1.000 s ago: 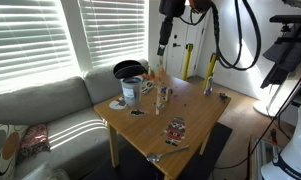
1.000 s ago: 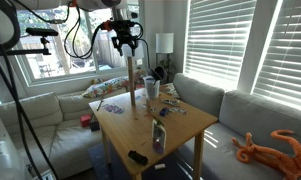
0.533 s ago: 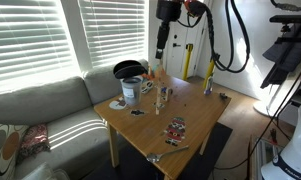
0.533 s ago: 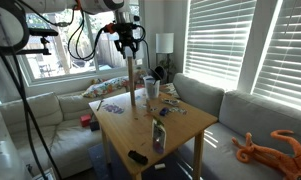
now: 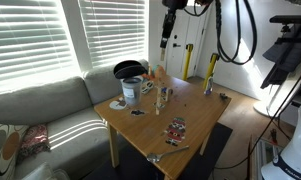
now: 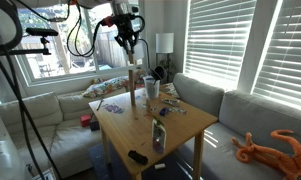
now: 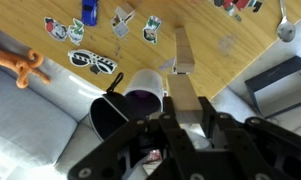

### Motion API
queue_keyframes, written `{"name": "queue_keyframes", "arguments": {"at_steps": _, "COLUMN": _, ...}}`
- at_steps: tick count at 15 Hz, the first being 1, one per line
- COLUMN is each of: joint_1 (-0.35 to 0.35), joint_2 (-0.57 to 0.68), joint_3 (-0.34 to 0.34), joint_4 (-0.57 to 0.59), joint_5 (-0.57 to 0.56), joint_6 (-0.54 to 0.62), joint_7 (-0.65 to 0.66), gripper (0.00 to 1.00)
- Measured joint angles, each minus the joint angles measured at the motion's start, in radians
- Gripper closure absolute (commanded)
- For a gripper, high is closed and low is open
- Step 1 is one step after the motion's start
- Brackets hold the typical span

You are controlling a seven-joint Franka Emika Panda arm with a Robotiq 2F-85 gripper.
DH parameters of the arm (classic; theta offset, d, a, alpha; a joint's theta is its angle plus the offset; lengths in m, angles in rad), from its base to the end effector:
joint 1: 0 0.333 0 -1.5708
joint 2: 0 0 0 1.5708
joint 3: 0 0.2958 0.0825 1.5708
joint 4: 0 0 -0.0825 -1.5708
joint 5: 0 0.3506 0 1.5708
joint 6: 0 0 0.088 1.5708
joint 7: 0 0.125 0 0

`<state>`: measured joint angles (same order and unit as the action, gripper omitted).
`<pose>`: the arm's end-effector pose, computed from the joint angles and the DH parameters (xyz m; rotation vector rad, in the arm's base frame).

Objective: Put one block on the table

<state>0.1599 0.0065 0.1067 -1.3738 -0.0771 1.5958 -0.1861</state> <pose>0.5097 0.1291 0.6727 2.9801 0.6761 0.3350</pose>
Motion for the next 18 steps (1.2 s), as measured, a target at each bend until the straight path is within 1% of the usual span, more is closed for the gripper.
{"name": "queue_keyframes", "arguments": {"at_steps": 2, "joint_1": 0.000, "joint_2": -0.066, "joint_3": -0.001, "joint_4": 0.006, "joint_5": -0.015, "joint_6": -0.006, "joint_7": -0.003, "gripper": 0.93}}
{"name": "queue_keyframes", "arguments": {"at_steps": 5, "joint_1": -0.002, "joint_2": -0.149, "joint_3": -0.012, "joint_4": -0.018, "joint_5": 0.002, "joint_6": -0.072, "joint_7": -0.009, "gripper": 0.93}}
{"name": "queue_keyframes", "arguments": {"at_steps": 8, "joint_1": -0.021, "joint_2": -0.196, "joint_3": -0.050, "joint_4": -0.136, "joint_5": 0.012, "joint_6": -0.077, "joint_7": 0.002, "gripper": 0.93}}
{"name": "queue_keyframes", "arguments": {"at_steps": 9, "joint_1": -0.031, "joint_2": -0.206, "joint_3": -0.065, "joint_4": -0.189, "joint_5": 0.015, "joint_6": -0.059, "joint_7": 0.016, "gripper": 0.93}}
{"name": "queue_keyframes", "arguments": {"at_steps": 11, "joint_1": -0.066, "joint_2": -0.214, "joint_3": -0.087, "joint_4": -0.309, "joint_5": 0.019, "joint_6": 0.016, "joint_7": 0.060, "gripper": 0.93}}
{"name": "queue_keyframes", "arguments": {"at_steps": 15, "joint_1": -0.125, "joint_2": -0.213, "joint_3": -0.105, "joint_4": -0.524, "joint_5": 0.020, "joint_6": 0.173, "joint_7": 0.178, "gripper": 0.93}}
{"name": "queue_keyframes", "arguments": {"at_steps": 16, "joint_1": -0.134, "joint_2": -0.210, "joint_3": -0.107, "joint_4": -0.569, "joint_5": 0.023, "joint_6": 0.193, "joint_7": 0.209, "gripper": 0.72}}
{"name": "queue_keyframes", "arguments": {"at_steps": 18, "joint_1": -0.148, "joint_2": -0.201, "joint_3": -0.112, "joint_4": -0.634, "joint_5": 0.030, "joint_6": 0.212, "joint_7": 0.250, "gripper": 0.72}}
